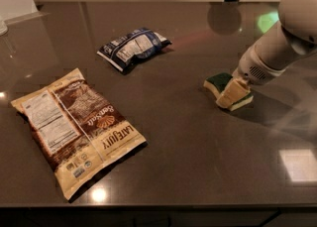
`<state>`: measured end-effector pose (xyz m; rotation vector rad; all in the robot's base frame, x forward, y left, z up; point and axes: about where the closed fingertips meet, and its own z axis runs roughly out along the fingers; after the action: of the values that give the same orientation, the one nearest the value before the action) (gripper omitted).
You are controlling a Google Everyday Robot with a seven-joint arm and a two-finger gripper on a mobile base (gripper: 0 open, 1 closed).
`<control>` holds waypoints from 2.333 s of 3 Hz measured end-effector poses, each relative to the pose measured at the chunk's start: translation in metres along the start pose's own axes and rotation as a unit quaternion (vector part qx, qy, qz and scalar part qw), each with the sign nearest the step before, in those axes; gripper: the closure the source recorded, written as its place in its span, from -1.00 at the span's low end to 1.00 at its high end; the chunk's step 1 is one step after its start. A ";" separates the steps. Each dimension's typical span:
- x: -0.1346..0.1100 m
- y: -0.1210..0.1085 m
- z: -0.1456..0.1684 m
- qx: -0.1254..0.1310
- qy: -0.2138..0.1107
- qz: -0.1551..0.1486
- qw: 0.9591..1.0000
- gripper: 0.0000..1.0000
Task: Move sponge near brown chip bag
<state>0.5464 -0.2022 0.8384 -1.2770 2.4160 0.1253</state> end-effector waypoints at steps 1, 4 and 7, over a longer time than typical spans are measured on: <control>-0.006 0.008 -0.004 -0.007 -0.001 -0.009 1.000 0.28; -0.108 0.087 -0.019 -0.081 -0.046 -0.119 0.989 1.00; -0.154 0.129 0.000 -0.142 -0.080 -0.152 0.975 0.16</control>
Offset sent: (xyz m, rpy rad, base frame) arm -0.0188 0.0705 0.0440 0.0239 0.0006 0.1830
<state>0.5195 -0.0087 0.8849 -1.6772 2.0906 0.4814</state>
